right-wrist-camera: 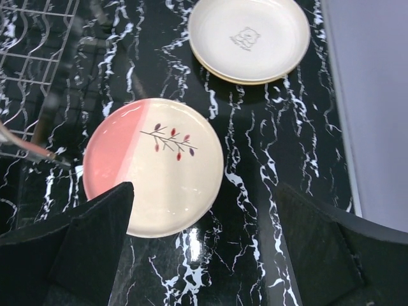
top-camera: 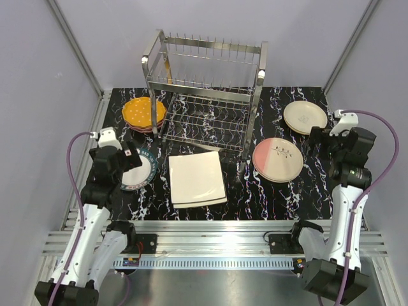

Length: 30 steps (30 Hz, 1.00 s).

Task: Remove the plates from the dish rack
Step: Place the plate on the table

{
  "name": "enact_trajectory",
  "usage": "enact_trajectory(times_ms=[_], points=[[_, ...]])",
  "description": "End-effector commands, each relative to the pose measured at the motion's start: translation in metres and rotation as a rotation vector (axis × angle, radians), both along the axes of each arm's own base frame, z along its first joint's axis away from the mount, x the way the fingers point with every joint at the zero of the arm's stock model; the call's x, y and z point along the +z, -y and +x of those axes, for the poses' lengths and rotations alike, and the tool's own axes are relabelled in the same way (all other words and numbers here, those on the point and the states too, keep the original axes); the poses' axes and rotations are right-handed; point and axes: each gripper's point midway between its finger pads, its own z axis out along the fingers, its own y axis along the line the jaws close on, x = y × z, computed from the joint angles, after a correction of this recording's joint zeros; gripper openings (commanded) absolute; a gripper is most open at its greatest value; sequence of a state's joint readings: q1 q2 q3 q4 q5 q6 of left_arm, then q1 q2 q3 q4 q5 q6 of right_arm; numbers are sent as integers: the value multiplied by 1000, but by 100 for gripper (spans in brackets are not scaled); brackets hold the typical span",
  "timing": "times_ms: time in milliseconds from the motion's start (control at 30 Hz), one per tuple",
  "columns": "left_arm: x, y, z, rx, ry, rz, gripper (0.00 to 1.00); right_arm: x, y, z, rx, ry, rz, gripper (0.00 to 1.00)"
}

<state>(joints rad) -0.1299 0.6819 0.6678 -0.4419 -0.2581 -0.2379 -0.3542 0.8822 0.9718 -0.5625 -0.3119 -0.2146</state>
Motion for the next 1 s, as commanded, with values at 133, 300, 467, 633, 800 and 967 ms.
enact_trajectory(times_ms=[133,300,467,633,800,967], points=[[24,-29,-2,149,85,56,99,16,29,-15,-206,102,-72,100],[22,-28,-2,138,79,58,99,13,31,-23,-221,116,-97,100],[23,-26,-2,127,85,61,99,12,34,-24,-248,121,-93,100],[24,-26,-3,125,94,64,99,7,39,-20,-272,122,-87,100],[26,-26,-4,121,101,63,99,4,46,-17,-303,112,-96,100],[26,-26,-3,121,103,63,99,3,52,-17,-330,110,-109,100]])
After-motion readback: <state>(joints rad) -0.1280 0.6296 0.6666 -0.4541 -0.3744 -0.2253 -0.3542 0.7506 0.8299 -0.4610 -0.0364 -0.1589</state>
